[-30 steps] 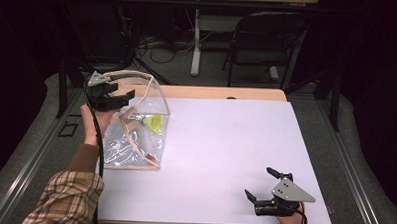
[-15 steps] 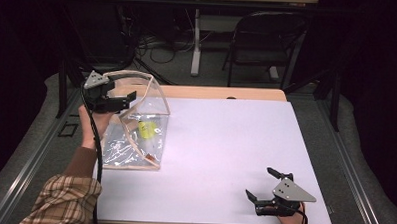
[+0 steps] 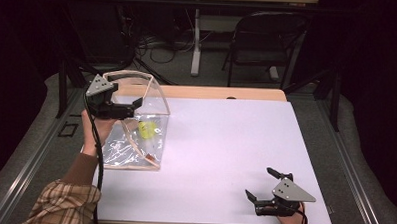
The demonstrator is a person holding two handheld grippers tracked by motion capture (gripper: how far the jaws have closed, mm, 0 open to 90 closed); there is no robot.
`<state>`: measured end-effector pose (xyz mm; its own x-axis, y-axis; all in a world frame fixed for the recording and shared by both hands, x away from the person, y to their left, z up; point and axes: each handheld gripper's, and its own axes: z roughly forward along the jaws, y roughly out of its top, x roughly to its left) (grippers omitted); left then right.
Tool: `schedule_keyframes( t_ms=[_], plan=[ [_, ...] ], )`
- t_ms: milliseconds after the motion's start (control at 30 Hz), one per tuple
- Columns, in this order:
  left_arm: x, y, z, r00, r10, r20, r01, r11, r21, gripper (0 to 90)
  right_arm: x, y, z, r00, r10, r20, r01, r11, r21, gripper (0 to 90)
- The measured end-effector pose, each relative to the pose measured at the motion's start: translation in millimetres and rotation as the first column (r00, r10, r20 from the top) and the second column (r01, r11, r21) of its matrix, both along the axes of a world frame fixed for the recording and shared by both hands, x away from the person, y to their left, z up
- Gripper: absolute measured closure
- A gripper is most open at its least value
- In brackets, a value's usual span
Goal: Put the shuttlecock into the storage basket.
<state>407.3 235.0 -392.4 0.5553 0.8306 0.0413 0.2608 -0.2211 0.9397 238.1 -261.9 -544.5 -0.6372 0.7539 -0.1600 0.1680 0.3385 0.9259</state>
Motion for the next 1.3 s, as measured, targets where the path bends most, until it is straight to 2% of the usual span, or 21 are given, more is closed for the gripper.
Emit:
schedule_keyframes(
  t_ms=[433,1000,1300],
  plan=[
    [-24.8,-16.6,-3.6,0.9967,-0.076,0.028,0.075,0.9971,0.013,0.1,-1.2,1.5,0.4,1.0000,-0.001,0.002,0.001,1.0000,-0.006,2.0],
    [-55.4,-29.8,-21.5,0.9901,-0.135,0.037,0.135,0.9907,0.020,0.1,-1.7,1.5,0.5,1.0000,-0.003,0.004,0.003,1.0000,-0.006,2.0],
    [-70.7,-35.2,-34.5,0.9858,-0.165,0.031,0.164,0.9856,0.043,0.0,-1.8,1.4,0.6,1.0000,-0.004,0.005,0.004,1.0000,-0.005,2.0]
  ],
)
